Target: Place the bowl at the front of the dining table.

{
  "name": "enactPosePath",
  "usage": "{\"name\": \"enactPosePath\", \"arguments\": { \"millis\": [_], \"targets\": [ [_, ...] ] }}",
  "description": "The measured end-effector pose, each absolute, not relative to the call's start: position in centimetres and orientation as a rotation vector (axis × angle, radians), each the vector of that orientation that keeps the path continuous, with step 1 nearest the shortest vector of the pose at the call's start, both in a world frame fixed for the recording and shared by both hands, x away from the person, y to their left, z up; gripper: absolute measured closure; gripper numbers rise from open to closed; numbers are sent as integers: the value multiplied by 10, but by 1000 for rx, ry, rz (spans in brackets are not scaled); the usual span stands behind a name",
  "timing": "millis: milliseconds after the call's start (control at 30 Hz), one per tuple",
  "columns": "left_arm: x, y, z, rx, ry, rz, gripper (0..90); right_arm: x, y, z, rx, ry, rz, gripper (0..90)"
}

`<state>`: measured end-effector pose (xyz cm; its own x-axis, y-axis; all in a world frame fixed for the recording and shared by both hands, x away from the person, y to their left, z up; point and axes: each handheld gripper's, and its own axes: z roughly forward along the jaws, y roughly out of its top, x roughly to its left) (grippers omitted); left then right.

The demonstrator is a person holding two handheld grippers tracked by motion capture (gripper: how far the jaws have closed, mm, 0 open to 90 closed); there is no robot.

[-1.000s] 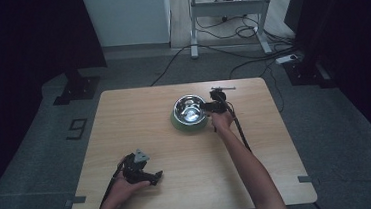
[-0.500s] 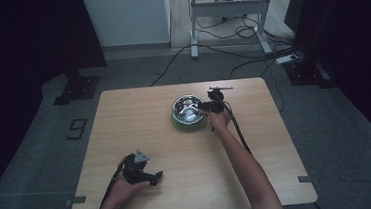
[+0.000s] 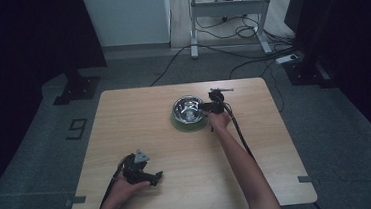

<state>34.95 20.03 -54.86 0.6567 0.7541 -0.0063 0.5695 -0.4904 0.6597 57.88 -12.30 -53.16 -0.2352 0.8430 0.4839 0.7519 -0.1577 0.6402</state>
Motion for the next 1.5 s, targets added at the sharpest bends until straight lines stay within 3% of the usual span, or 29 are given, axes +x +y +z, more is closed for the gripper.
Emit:
{"name": "enactPosePath", "arguments": {
  "millis": [467, 667, 900, 1067, 1500],
  "targets": [
    [349, 200, -549, 2235, 1021, 377, 0, 578, -126, -539, 1890, 1987, 1353, 794],
    [349, 200, -549, 2236, 1021, 377, 0, 576, -127, -538, 1852, 2006, 1374, 727],
    [349, 200, -549, 2234, 1022, 376, 0, 574, -132, -533, 1814, 2005, 1390, 538],
    [348, 200, -549, 2232, 1026, 376, 0, 568, -138, -526, 1754, 1999, 1386, 460],
    [346, 199, -549, 2234, 1024, 376, 0, 540, -150, -517, 1683, 2057, 1398, 407]
  ]
}}
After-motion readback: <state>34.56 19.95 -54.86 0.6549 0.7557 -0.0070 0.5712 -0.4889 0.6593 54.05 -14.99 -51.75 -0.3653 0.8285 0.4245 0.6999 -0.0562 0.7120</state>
